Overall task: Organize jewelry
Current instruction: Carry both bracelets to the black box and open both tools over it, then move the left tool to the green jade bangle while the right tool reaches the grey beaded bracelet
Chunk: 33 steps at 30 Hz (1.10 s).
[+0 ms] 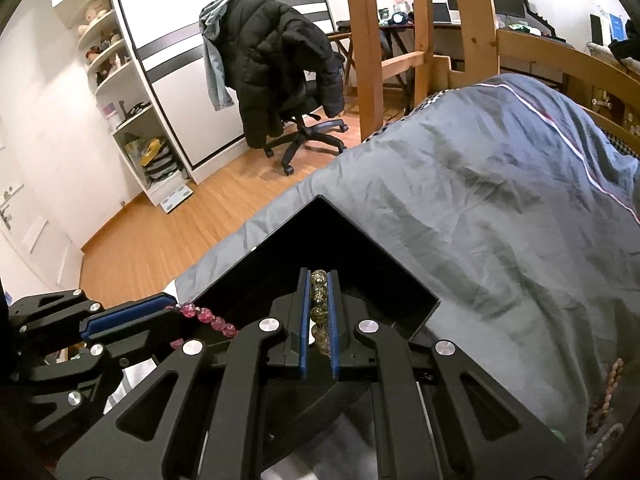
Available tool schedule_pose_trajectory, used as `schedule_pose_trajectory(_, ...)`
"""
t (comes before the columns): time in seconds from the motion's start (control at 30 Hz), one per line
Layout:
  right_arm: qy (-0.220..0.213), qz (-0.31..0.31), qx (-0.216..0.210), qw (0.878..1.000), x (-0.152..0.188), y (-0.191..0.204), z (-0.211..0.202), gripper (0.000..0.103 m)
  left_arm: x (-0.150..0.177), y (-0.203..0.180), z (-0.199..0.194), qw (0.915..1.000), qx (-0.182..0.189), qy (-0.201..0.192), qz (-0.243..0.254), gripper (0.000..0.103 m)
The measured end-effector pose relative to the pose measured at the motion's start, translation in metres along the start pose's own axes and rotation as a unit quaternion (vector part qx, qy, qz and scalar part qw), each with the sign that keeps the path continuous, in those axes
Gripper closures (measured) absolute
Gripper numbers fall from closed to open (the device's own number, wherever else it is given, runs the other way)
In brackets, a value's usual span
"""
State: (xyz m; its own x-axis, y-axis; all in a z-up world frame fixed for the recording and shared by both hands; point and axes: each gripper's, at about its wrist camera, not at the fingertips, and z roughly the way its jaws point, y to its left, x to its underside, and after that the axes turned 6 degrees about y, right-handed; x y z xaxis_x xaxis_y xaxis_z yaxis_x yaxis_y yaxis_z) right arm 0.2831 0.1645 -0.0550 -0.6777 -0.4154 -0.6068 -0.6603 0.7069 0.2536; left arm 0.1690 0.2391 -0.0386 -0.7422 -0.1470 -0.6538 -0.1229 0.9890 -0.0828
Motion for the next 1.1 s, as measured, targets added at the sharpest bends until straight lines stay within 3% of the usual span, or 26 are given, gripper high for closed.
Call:
schedule_pose_trajectory(0.17,0.019,0.004,-0.005,1.000,0.001,0.001,0.007,0.094,0.000,0.007,0.003,0.9997,-0.021,0.001,-0.014,0.094)
schedule_pose_trajectory(0.2,0.022,0.009,-0.004,1.000,0.002,-0.001,0.008,0.094,0.001,0.008,0.003,0.9995,-0.024,0.000,-0.018,0.086)
schedule_pose_trajectory(0.23,0.024,0.013,-0.003,1.000,0.002,-0.002,0.008,0.094,0.001,0.010,0.002,0.9995,-0.024,-0.002,-0.021,0.068)
schedule_pose_trajectory(0.3,0.025,0.019,0.000,1.000,0.003,-0.005,0.007,0.093,0.002,0.012,-0.005,0.9990,-0.029,-0.020,-0.029,0.048)
schedule_pose_trajectory(0.37,0.021,0.026,0.002,0.999,0.002,-0.009,0.005,0.092,0.002,0.013,-0.009,0.9987,-0.031,-0.026,-0.032,0.047)
schedule_pose_trajectory(0.43,0.019,0.034,0.008,0.999,0.001,-0.013,0.001,0.082,0.002,0.014,-0.009,0.9985,-0.030,-0.028,-0.036,0.041)
schedule_pose_trajectory(0.5,0.010,0.041,0.012,0.999,0.001,-0.015,-0.006,0.050,0.003,0.014,-0.009,0.9984,-0.031,-0.028,-0.037,0.038)
schedule_pose_trajectory(0.57,-0.003,0.043,0.020,0.999,0.000,-0.016,-0.014,0.039,0.003,0.014,-0.009,0.9985,-0.029,-0.029,-0.038,0.036)
schedule_pose_trajectory(0.7,-0.022,0.049,0.051,0.997,-0.001,-0.020,-0.034,0.013,0.006,0.005,-0.015,0.9983,-0.034,-0.040,-0.027,0.020)
schedule_pose_trajectory(0.87,-0.040,0.064,0.087,0.993,0.003,-0.033,-0.061,0.010,0.016,-0.019,-0.018,0.9987,-0.031,-0.042,0.001,0.015)
schedule_pose_trajectory(1.1,-0.052,0.078,0.130,0.987,0.022,-0.057,-0.105,0.005,0.030,-0.064,-0.024,0.9988,0.003,-0.039,0.030,0.011)
